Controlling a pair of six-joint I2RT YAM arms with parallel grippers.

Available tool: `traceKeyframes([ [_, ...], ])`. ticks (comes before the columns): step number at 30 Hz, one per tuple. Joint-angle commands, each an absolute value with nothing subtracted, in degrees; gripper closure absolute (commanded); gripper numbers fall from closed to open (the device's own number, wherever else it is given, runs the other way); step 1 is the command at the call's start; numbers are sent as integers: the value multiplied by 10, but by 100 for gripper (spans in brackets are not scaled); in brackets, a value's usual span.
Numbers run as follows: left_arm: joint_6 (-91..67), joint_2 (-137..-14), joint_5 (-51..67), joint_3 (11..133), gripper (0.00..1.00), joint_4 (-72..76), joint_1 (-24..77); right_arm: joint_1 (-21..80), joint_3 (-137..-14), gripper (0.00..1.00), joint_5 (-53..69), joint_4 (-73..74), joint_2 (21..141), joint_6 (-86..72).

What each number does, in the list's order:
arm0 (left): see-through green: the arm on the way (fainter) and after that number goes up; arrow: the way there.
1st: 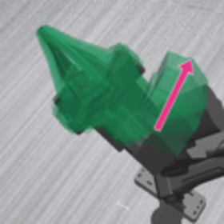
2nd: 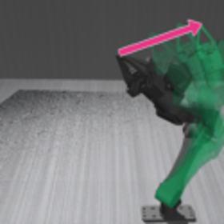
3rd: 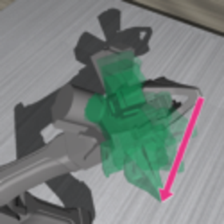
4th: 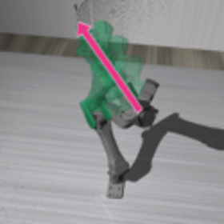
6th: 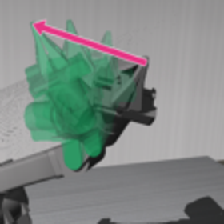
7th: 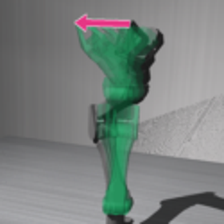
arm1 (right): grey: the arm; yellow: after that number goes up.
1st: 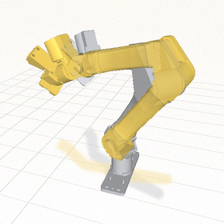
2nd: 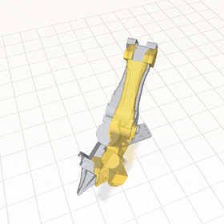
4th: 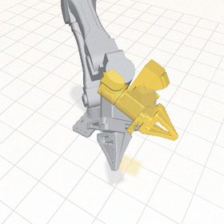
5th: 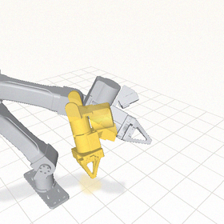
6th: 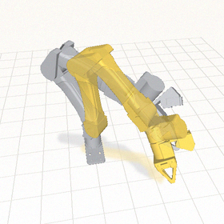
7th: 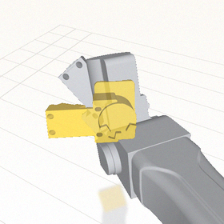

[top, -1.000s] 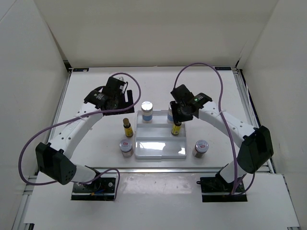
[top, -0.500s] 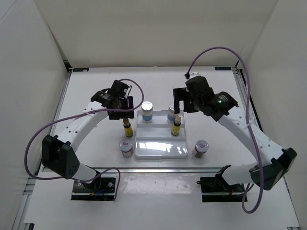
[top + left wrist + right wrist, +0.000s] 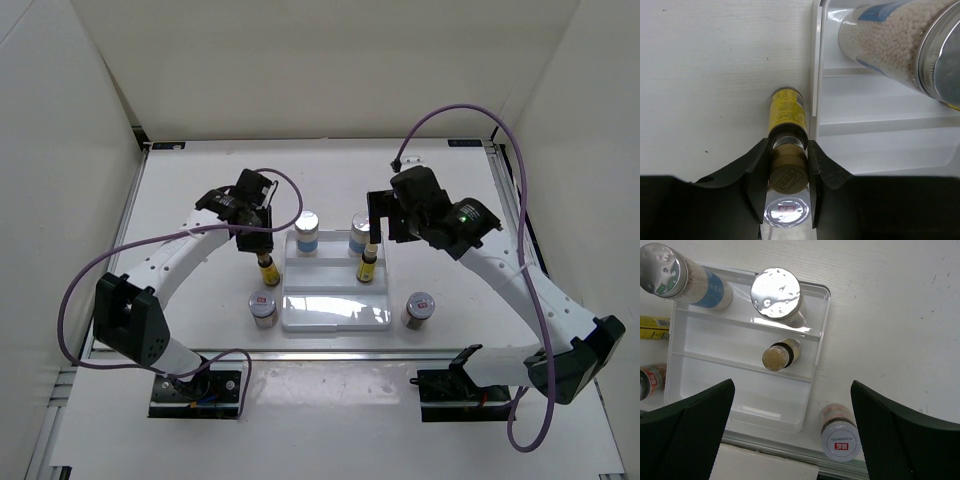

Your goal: Organize the condiment bottles

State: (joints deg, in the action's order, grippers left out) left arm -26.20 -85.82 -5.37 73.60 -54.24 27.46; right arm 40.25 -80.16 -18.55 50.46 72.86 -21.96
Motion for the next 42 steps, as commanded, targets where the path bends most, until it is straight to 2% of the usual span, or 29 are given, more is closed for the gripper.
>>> traceKeyframes([
  [1, -263, -824, -47, 748, 64, -535, 279, 406, -798, 0, -208, 506, 722, -220],
  [4, -263, -806, -52, 771, 77, -548, 279, 406, -793, 0, -214, 506, 717, -220],
  [5, -263, -800, -60, 779, 84, -554, 285, 406, -793, 0, -220, 506, 717, -220],
  [7, -263, -800, -69, 804, 89, -562, 291, 406, -793, 0, -220, 512, 717, -220],
  [16, -279, -798, -90, 846, 89, -570, 345, 401, -770, 0, -230, 517, 707, -225],
  [33, -301, -931, -118, 903, 89, -564, 430, 360, -694, 0, -225, 564, 666, -260],
  [38, -308, -960, -123, 909, 89, -564, 435, 360, -667, 0, -187, 577, 656, -288],
  [42, -308, -971, -128, 909, 70, -564, 435, 360, -628, 0, -152, 577, 650, -325],
])
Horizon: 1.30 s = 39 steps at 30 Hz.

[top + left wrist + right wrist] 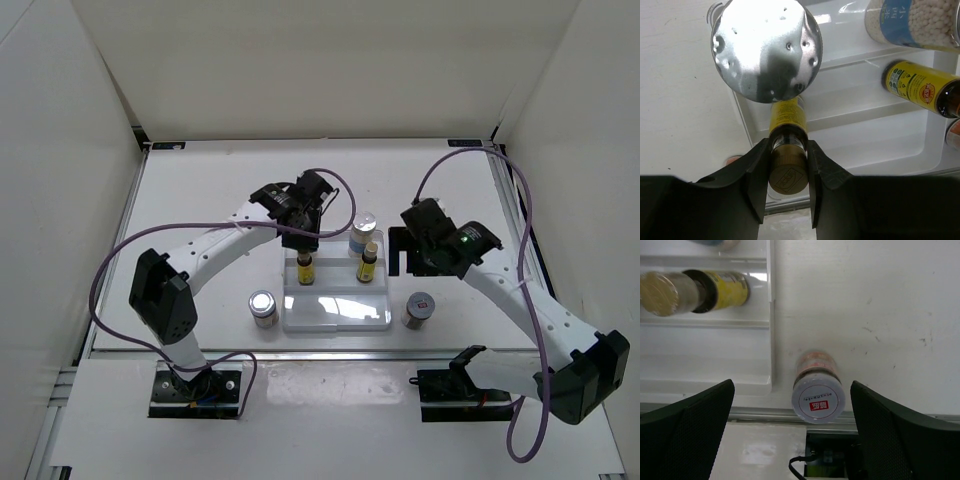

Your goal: Organize the condiment bottles

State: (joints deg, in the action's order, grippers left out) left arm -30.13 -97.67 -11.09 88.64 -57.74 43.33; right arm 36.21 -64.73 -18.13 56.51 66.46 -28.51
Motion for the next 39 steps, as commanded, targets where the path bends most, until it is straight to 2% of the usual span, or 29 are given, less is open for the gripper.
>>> traceKeyframes([
  [1, -308, -971, -128, 909, 66, -564, 435, 360, -621, 0, -145, 577, 650, -330],
  [3, -308, -971, -128, 909, 59, -564, 435, 360, -602, 0, -139, 577, 650, -338],
  [4, -308, -971, -128, 909, 48, -564, 435, 360, -597, 0, -139, 577, 650, -346],
  [6, -308, -971, -128, 914, 37, -564, 435, 360, -582, 0, -134, 583, 644, -359],
  [7, -308, -971, -128, 914, 24, -564, 435, 360, -577, 0, -134, 583, 644, -370],
  [11, -308, -959, -128, 914, 0, -564, 435, 360, -551, 0, -140, 583, 621, -395],
  [18, -295, -886, -156, 909, 0, -564, 435, 336, -512, 0, -118, 571, 634, -408],
  [22, -295, -835, -197, 864, 0, -564, 429, 316, -476, 0, -76, 532, 639, -414],
  [26, -308, -796, -163, 801, 0, -564, 381, 311, -464, 3, -69, 525, 644, -419],
  [30, -324, -748, -156, 736, 0, -564, 363, 311, -458, 18, -57, 512, 650, -419],
  [33, -330, -718, -156, 701, 0, -564, 363, 311, -458, 41, -57, 512, 645, -430],
  [34, -335, -706, -151, 694, 0, -564, 363, 311, -458, 59, -65, 518, 637, -430],
  [36, -341, -694, -151, 668, 0, -564, 363, 311, -458, 76, -71, 524, 625, -430],
  [38, -347, -675, -151, 642, 0, -564, 363, 311, -475, 89, -86, 540, 601, -435],
  [39, -355, -668, -151, 633, 0, -564, 363, 311, -475, 92, -93, 540, 592, -435],
])
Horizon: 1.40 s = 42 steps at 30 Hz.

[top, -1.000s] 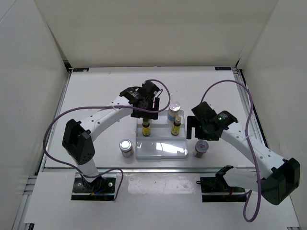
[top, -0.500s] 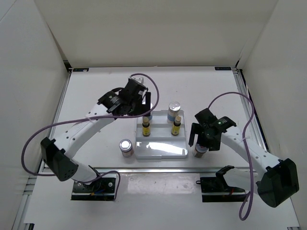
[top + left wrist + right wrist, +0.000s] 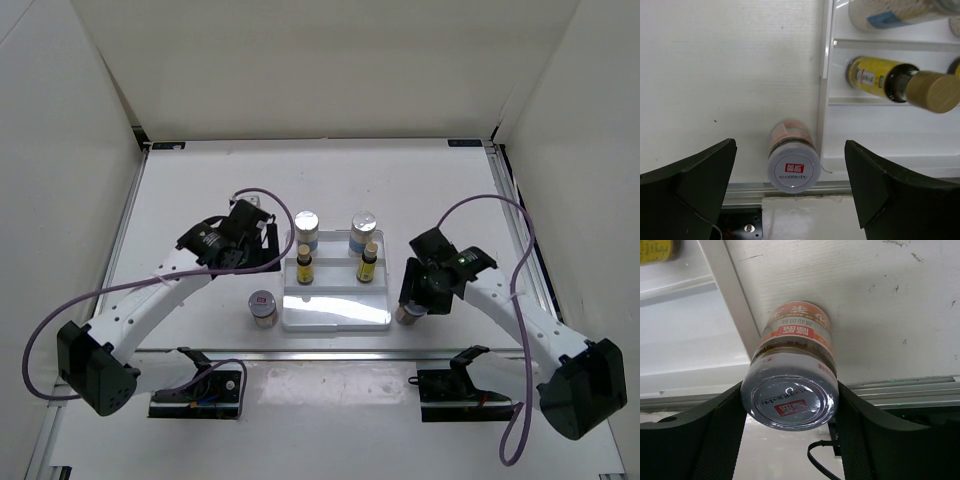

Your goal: Organize the condiment bottles

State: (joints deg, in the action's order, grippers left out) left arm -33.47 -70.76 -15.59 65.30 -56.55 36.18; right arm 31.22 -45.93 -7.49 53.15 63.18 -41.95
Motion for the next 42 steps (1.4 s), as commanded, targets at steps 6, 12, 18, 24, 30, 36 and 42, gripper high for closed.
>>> traceKeyframes([
  [6, -376, -613, -163, 594, 0, -564, 363, 327, -528, 100, -94, 555, 540, -424],
  [12, -381, -606, -176, 594, 0, -570, 363, 388, -573, 100, -82, 525, 577, -410],
  [18, -376, -634, -157, 594, 0, -570, 358, 474, -599, 100, -113, 479, 658, -403],
  [24, -388, -602, -168, 584, 0, -570, 358, 487, -605, 100, -125, 453, 687, -386],
  [30, -388, -574, -184, 584, 0, -570, 358, 487, -594, 100, -97, 425, 729, -374],
  [36, -388, -548, -184, 584, 0, -564, 358, 487, -575, 89, -79, 401, 743, -374],
  [42, -398, -512, -199, 571, 0, -564, 358, 487, -576, 62, -79, 407, 762, -379],
])
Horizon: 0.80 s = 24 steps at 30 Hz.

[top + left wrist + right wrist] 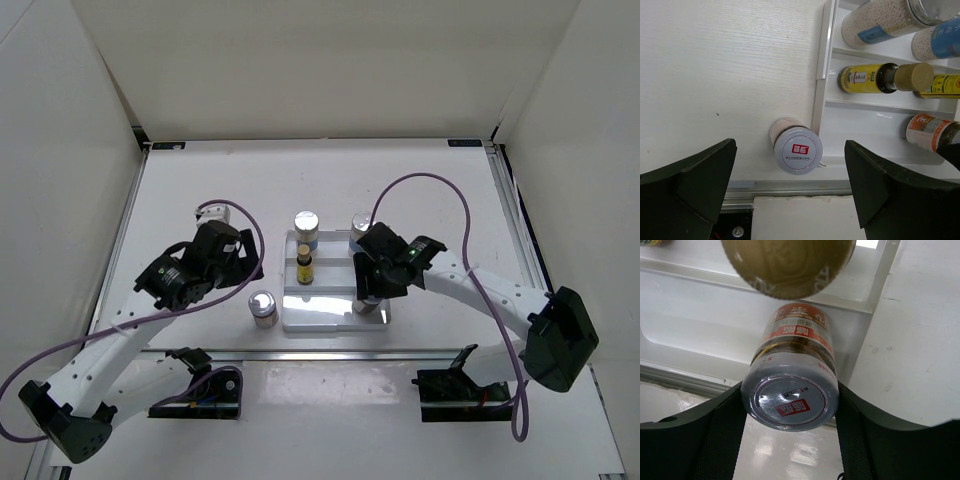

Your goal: Organize the condiment bottles

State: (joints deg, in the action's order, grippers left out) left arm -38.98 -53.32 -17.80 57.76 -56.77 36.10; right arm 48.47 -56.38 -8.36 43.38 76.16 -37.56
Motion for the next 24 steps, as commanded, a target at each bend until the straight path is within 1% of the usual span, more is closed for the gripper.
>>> traceKeyframes([
  [1, -403, -507, -199, 565, 0, -564, 358, 487, -577, 52, -79, 413, 762, -379],
  [2, -403, -507, -199, 565, 0, -564, 358, 487, -577, 30, -79, 418, 762, -379],
  [4, -409, -507, -193, 560, 0, -564, 358, 487, -593, 17, -86, 431, 762, -374],
  [5, -409, -514, -182, 560, 0, -564, 358, 487, -598, 7, -95, 438, 755, -374],
  [6, -409, -523, -177, 560, 0, -564, 358, 492, -605, 2, -101, 444, 755, -374],
  [7, -409, -523, -177, 560, 0, -559, 358, 492, -611, 0, -112, 455, 747, -374],
  [11, -422, -536, -163, 541, 0, -547, 358, 492, -638, 0, -117, 455, 708, -355],
  [15, -449, -493, -163, 500, 0, -519, 358, 492, -669, 0, -136, 468, 647, -350],
  [16, -449, -484, -163, 495, 0, -513, 358, 492, -669, 0, -145, 468, 647, -350],
  [19, -447, -471, -123, 490, 0, -513, 358, 492, -659, 0, -183, 471, 595, -365],
  [24, -426, -516, -66, 496, 0, -513, 358, 487, -627, 0, -204, 457, 553, -365],
])
